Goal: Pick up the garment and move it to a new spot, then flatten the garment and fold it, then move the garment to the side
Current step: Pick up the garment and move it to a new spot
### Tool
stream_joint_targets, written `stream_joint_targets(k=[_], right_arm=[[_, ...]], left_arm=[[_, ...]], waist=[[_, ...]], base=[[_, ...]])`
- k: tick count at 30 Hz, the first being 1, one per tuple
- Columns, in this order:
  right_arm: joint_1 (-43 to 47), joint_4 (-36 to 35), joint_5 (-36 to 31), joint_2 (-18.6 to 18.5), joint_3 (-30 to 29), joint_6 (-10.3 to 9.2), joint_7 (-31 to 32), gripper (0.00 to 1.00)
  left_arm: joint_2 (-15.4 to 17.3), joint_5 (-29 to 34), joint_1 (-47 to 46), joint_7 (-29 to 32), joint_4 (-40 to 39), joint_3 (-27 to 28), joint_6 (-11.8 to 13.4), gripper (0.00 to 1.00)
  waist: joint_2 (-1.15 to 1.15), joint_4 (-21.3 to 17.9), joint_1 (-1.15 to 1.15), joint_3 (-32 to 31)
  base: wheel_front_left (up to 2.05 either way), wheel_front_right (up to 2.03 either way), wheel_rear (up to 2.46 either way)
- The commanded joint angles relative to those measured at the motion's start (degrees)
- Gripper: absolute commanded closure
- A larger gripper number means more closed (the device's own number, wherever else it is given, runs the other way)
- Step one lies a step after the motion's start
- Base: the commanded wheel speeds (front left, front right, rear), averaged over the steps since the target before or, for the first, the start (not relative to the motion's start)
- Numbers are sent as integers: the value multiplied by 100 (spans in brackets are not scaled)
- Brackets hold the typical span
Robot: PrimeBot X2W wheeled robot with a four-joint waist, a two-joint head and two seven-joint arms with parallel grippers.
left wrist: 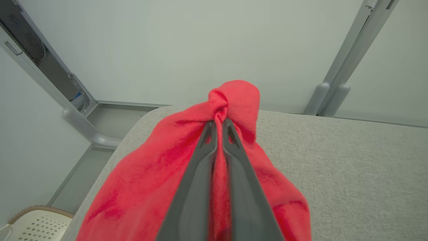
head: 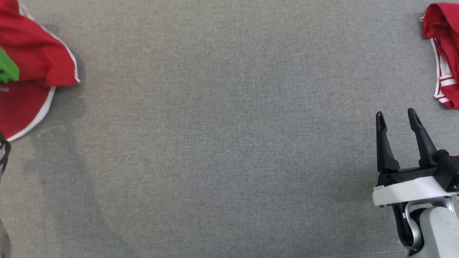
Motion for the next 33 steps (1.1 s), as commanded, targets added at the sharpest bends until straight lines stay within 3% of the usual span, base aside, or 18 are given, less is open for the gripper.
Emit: stream_joint_targets(k=[1,7,17,26,33], right_arm=[[29,36,30,26,2,-11,-20,0],[131,139,98,161,-21,-11,-19,0],[226,253,170,362,-13,-11,-19,0],[237,299,200,496,26,-11,-19,0],[226,304,235,555,65,-11,-20,0]], left_arm=[[20,28,-132,-117,-114,-78,7,100],[-36,-7,-346,-387,-673,-511,6,100],[-270,-321,-547,-211,-1940,-1183,6,100],[-978,-490,-318,-113,-2613,-1602,43,100],[-1613,-612,316,-305,-2657,-1893,148,100]], waist=[[0,-6,0,-286],[0,-136,0,-624],[0,-735,0,-949],[0,-1468,0,-1010],[0,-1727,0,-941]], base=[[0,0,0],[0,0,0],[0,0,0],[0,0,0],[0,0,0]])
